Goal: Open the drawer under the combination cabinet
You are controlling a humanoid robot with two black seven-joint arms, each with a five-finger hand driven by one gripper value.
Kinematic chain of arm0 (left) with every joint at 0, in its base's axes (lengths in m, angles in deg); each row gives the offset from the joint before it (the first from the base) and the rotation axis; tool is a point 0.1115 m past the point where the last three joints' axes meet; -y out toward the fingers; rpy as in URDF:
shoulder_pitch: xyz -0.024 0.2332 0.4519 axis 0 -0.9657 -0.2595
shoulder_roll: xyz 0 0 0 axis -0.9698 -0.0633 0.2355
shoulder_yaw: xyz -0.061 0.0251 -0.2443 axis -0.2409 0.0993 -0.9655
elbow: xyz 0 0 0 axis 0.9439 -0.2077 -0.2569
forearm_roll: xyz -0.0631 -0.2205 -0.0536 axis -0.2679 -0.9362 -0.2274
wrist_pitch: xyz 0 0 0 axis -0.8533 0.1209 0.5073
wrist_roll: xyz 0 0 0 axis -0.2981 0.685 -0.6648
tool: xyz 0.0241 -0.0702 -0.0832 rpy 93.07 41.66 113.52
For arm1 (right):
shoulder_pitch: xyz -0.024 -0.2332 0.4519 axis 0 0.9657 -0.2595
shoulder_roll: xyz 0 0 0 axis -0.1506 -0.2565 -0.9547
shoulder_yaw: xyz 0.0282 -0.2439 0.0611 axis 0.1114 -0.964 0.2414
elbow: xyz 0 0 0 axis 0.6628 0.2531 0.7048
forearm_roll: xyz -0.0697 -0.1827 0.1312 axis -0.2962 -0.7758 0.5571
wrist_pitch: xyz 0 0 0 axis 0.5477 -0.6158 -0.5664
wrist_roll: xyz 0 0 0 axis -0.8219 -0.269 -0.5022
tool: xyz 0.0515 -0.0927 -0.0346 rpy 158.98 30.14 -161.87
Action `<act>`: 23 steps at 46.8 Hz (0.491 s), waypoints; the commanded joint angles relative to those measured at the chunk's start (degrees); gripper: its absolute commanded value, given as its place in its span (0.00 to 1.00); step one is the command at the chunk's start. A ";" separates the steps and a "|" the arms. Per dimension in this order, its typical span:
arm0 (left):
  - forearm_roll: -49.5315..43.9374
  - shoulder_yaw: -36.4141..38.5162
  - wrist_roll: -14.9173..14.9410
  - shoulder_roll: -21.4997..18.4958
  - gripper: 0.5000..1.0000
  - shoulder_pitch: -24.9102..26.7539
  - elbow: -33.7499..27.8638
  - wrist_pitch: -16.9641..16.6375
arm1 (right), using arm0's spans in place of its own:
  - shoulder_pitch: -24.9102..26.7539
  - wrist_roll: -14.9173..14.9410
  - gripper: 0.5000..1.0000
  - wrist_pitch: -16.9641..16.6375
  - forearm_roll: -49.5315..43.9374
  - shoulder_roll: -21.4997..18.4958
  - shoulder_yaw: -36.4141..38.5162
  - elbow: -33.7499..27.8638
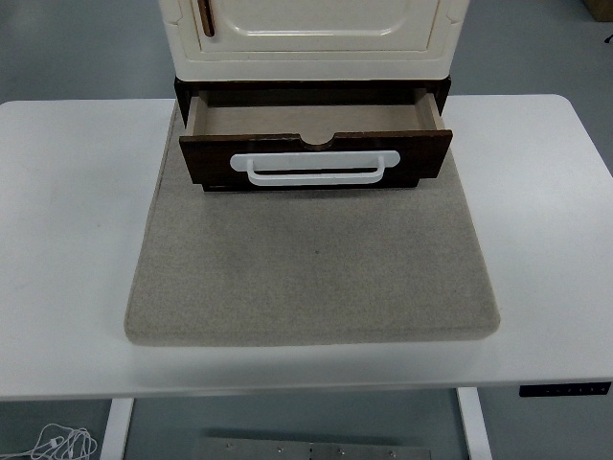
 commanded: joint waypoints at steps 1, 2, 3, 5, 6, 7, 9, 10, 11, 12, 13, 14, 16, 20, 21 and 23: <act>-2.85 -0.05 0.02 0.11 1.00 -2.04 2.44 -0.14 | 0.01 0.01 0.86 0.00 0.00 0.00 0.00 0.00; -3.99 0.04 0.02 0.19 1.00 -2.56 3.14 -0.14 | 0.01 0.01 0.86 0.00 0.00 0.00 0.00 0.00; -5.14 0.04 0.10 0.19 1.00 -3.00 3.85 -0.14 | 0.01 0.01 0.86 0.00 0.00 0.00 0.00 0.00; -7.07 0.13 0.10 0.28 1.00 -4.06 5.08 -0.05 | 0.01 0.01 0.86 0.00 0.00 0.00 0.00 0.00; -7.69 0.13 0.36 0.37 1.00 -4.76 5.61 0.03 | 0.01 0.01 0.85 0.00 0.00 0.00 0.00 0.00; -8.13 0.13 0.54 0.37 1.00 -5.46 5.96 0.04 | 0.01 0.01 0.86 0.00 0.00 0.00 0.00 0.00; -8.40 0.13 0.72 0.46 1.00 -6.87 6.31 0.04 | 0.01 0.01 0.85 0.00 0.00 0.00 0.00 0.00; -8.40 0.21 0.72 0.55 1.00 -7.92 6.31 0.12 | 0.01 0.01 0.86 0.00 0.00 0.00 0.00 0.00; -8.40 0.56 0.81 0.55 1.00 -8.98 6.31 0.12 | 0.01 0.01 0.86 0.00 0.00 0.00 0.00 0.00; -8.23 0.74 0.89 0.55 1.00 -10.03 6.31 0.12 | 0.01 0.01 0.86 0.00 0.00 0.00 0.00 0.00; -8.14 0.83 0.98 0.63 1.00 -11.17 6.31 0.12 | 0.01 0.01 0.85 0.00 0.00 0.00 0.09 0.00; -8.22 0.74 0.98 0.72 1.00 -12.31 6.05 0.21 | 0.01 0.01 0.85 0.00 0.09 0.00 0.09 0.00; -8.49 0.65 0.98 0.72 1.00 -14.08 5.96 0.47 | 0.01 0.01 0.85 0.00 0.09 0.00 0.09 0.09; -8.58 0.04 0.89 2.30 1.00 -16.71 6.31 0.56 | 0.18 0.01 0.86 -0.35 -0.26 0.00 -0.09 0.09; -8.75 -0.14 0.89 2.83 1.00 -17.33 6.40 0.65 | 0.27 0.01 0.85 -0.35 -0.35 0.00 -0.09 0.09; -9.36 -0.57 0.89 3.53 1.00 -18.56 6.40 0.91 | 0.27 0.01 0.86 -0.35 -0.35 0.00 -0.09 0.09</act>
